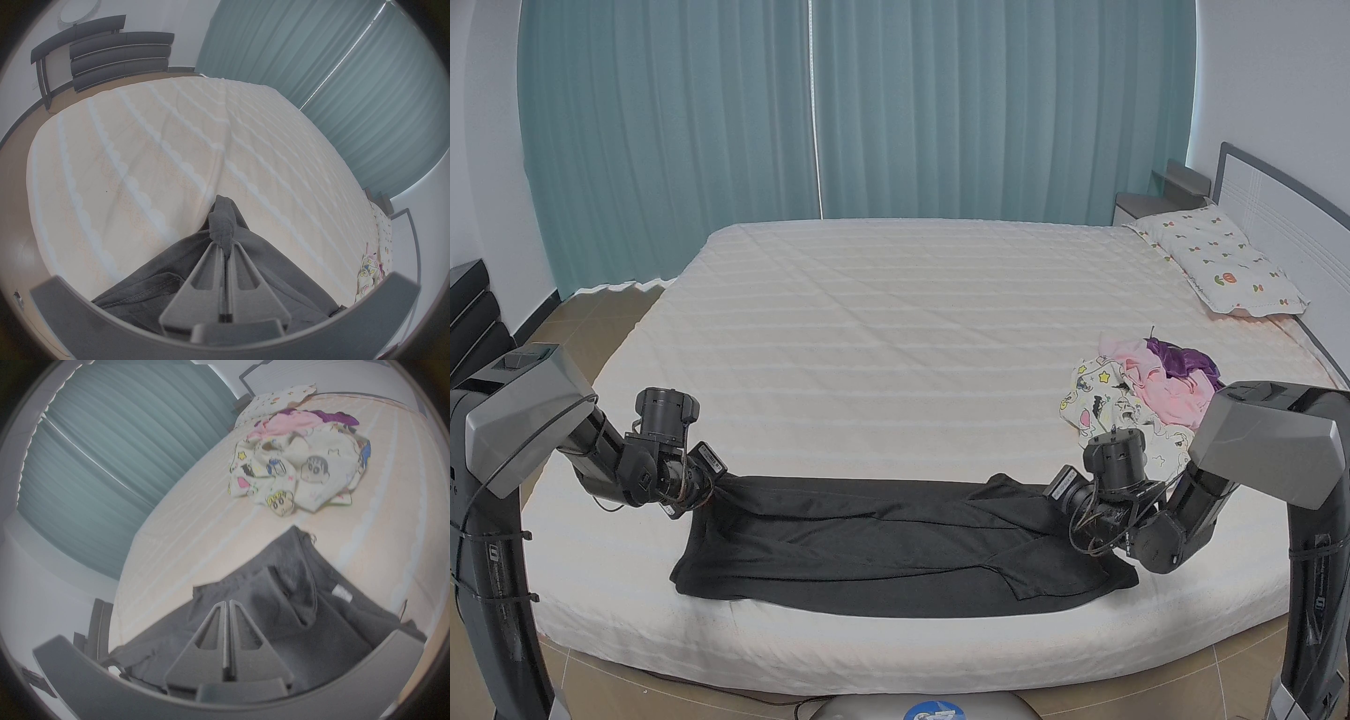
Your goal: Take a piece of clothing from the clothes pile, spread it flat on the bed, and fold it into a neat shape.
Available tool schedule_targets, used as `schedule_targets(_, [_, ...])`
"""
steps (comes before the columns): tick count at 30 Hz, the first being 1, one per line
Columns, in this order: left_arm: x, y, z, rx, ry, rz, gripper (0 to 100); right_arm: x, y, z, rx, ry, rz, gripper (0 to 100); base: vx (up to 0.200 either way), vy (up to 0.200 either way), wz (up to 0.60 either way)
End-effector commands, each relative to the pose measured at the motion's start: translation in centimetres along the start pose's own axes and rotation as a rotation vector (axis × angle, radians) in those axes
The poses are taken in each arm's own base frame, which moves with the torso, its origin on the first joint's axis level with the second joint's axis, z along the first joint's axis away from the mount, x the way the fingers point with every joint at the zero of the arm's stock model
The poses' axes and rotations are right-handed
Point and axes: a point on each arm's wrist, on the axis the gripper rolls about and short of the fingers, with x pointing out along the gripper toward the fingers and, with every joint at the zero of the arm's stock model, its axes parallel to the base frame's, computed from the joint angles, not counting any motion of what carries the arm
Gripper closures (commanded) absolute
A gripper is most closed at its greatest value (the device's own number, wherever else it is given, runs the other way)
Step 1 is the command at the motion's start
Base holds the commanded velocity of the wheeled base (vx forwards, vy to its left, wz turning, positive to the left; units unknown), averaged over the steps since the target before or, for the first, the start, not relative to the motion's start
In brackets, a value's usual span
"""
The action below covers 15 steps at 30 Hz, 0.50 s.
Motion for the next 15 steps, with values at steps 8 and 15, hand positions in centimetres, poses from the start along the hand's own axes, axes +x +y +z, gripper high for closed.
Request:
schedule_targets(8, [0.0,0.0,0.3,-0.007,-0.019,-0.016,100,-1.0,-0.7,0.2,-0.002,0.037,0.002,100,0.0,0.0,0.0])
schedule_targets(15, [0.0,0.0,0.2,-0.006,-0.015,-0.014,100,-1.3,-0.9,-0.8,-0.013,0.117,0.02,0,0.0,0.0,0.0])
